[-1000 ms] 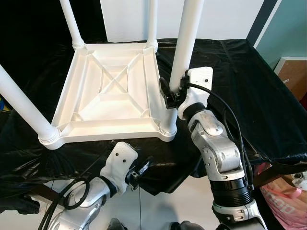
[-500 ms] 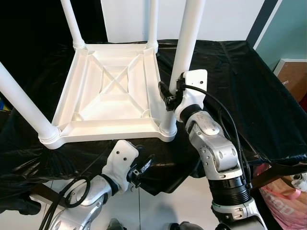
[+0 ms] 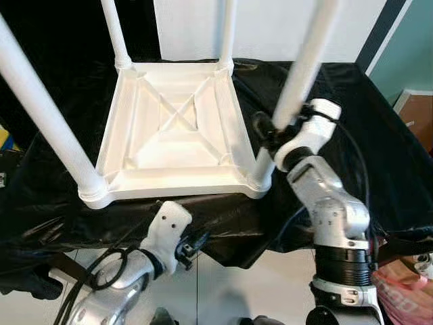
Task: Building children table
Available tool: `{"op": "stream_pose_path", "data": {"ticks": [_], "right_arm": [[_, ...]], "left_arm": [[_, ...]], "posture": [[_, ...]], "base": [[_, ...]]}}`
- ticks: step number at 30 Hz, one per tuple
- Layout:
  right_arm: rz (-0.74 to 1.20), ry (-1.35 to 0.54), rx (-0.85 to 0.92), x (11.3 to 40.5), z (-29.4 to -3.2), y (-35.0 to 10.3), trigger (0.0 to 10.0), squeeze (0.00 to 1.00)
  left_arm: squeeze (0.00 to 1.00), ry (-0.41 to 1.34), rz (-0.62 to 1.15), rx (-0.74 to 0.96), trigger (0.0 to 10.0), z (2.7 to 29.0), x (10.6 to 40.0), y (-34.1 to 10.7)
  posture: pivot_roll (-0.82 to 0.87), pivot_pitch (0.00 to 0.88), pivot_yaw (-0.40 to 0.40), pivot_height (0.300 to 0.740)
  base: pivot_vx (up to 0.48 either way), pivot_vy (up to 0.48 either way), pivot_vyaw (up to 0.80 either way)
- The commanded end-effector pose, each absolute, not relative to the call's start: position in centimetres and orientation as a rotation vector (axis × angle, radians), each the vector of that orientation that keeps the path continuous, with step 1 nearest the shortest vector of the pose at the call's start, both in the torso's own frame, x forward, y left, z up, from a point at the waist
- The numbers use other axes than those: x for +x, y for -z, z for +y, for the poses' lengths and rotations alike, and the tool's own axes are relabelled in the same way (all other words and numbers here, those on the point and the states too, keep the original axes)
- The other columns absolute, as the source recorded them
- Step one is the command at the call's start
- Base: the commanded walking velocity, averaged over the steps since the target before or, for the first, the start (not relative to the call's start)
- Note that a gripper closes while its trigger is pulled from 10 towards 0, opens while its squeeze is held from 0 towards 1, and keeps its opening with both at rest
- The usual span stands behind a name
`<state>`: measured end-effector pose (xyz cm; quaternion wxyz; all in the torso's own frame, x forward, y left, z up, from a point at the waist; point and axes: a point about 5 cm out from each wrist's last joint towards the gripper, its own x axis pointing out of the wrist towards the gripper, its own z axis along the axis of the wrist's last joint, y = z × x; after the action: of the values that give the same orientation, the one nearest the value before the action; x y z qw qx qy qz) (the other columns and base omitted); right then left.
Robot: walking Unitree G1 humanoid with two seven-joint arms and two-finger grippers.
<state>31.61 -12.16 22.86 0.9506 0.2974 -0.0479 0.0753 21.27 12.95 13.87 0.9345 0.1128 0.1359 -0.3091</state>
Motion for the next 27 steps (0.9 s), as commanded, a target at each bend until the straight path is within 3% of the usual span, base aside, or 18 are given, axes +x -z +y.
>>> {"op": "stream_pose_path", "data": {"ticks": [1, 4, 8, 14, 17, 22, 27], "right_arm": [[-0.077, -0.185, 0.921, 31.2, -10.4, -22.6, 10.0, 0.0], [-0.058, -0.184, 1.039, 31.2, -11.2, -22.0, 10.0, 0.0], [-0.035, -0.183, 1.159, 31.2, -11.7, -21.4, 10.0, 0.0], [0.045, -0.102, 1.596, 31.0, -13.6, -17.2, 10.0, 0.0], [0.064, -0.035, 1.726, 30.8, -14.3, -15.2, 10.0, 0.0], [0.134, 0.032, 1.782, 30.3, -14.8, -11.5, 10.0, 0.0], [0.181, 0.043, 1.755, 30.0, -14.6, -10.4, 10.0, 0.0]], "left_arm": [[0.0, 0.491, 0.318, 0.242, 10.0, 14.1, 22.0, -13.3], [0.0, 0.351, 0.356, 0.228, 10.0, 15.7, 23.1, -13.0], [0.0, 0.289, 0.351, 0.204, 10.0, 16.3, 23.9, -13.3], [0.0, 0.16, 0.169, 0.158, 10.0, 16.1, 28.9, -16.9], [0.0, 0.143, 0.12, 0.166, 10.0, 16.0, 30.8, -18.4], [0.0, 0.197, -0.084, 0.168, 10.0, 13.6, 34.3, -23.6], [0.0, 0.275, -0.169, 0.11, 10.0, 11.4, 35.4, -26.1]], "posture": [[0.04, 0.123, -0.066, 0.74], [0.03, 0.124, -0.061, 0.74], [0.02, 0.126, -0.055, 0.74], [0.01, 0.129, -0.044, 0.74], [0.01, 0.132, -0.042, 0.74], [0.01, 0.135, -0.038, 0.74], [0.01, 0.138, -0.037, 0.74]], "base": [[0.0, 0.0, 0.0], [0.0, 0.0, 0.0], [0.0, 0.0, 0.0], [0.0, 0.0, 0.0], [0.0, 0.0, 0.0], [0.0, 0.0, 0.0], [0.0, 0.0, 0.0]]}}
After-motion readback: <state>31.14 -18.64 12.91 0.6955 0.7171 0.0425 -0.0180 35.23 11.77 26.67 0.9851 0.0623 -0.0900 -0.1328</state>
